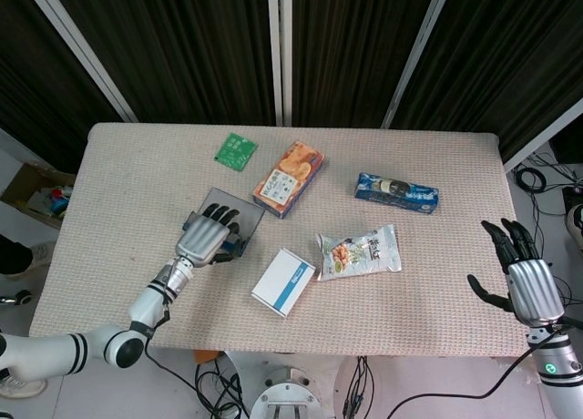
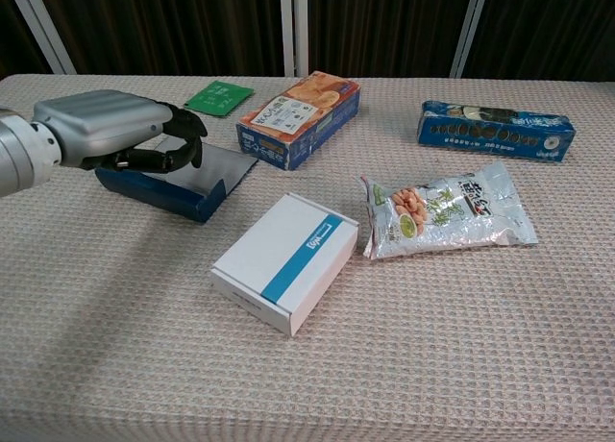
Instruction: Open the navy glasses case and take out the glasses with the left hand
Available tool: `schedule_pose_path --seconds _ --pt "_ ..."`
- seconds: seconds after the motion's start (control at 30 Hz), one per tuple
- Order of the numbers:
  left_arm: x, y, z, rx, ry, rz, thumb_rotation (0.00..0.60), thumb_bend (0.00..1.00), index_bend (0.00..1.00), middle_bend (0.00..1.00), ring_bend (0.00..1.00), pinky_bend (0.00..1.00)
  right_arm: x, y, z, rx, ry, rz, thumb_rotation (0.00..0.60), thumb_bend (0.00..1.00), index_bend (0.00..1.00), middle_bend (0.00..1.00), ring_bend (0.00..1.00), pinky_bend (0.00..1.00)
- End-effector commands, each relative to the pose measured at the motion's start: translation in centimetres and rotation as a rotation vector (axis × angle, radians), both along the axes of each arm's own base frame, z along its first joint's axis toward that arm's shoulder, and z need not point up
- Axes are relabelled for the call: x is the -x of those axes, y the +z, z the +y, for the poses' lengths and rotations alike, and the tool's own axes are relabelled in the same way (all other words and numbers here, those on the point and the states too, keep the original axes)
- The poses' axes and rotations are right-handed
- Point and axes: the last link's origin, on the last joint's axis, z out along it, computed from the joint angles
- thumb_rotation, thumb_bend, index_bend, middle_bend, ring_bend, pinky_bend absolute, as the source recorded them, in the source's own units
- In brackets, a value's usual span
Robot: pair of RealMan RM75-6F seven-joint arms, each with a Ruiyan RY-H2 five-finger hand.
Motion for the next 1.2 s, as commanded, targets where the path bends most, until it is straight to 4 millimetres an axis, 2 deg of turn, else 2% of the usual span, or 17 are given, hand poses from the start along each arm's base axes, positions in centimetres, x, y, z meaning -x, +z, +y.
schedule_pose_path --seconds 0.03,0.43,0.63,0.8,1.0,1.2 --pt "0.0 -0.4 -0.2 0.000 0.003 0.021 0.000 0.53 0.37 0.12 0.09 0.12 0.1 0.0 0.0 0.000 -0.002 0.000 0.600 0.23 0.02 0.14 0.00 0.03" --pt "1.4 -1.0 -1.1 -0.001 0.030 0.065 0.000 0.53 0.38 0.12 0.09 0.12 0.2 -0.1 0.2 -0.003 -0.003 -0.005 0.600 0.23 0.02 0.14 0.00 0.03" --pt "2.0 -1.0 -1.6 0.005 0.026 0.102 0.000 0.53 0.42 0.12 0.09 0.12 0.2 -0.1 0.2 -0.003 -0.002 -0.007 0.600 0.23 0.02 0.14 0.00 0.03" --pt "3.1 0.1 -1.9 -0.027 0.026 0.145 0.000 0.53 0.46 0.12 0.09 0.12 0.1 -0.2 0.1 -0.008 -0.002 -0.006 0.600 0.23 0.02 0.14 0.00 0.03" --pt "5.2 2.0 -2.2 -0.057 0.067 0.212 0.000 0.53 0.48 0.12 0.09 0.12 -0.1 -0.2 -0.1 -0.009 0.004 -0.011 0.600 0.23 0.02 0.14 0.00 0.03" --pt "7.2 3.6 -1.4 -0.108 0.116 0.273 0.000 0.53 0.48 0.12 0.09 0.12 -0.3 -0.3 -0.2 -0.013 0.009 -0.012 0.600 0.23 0.02 0.14 0.00 0.04"
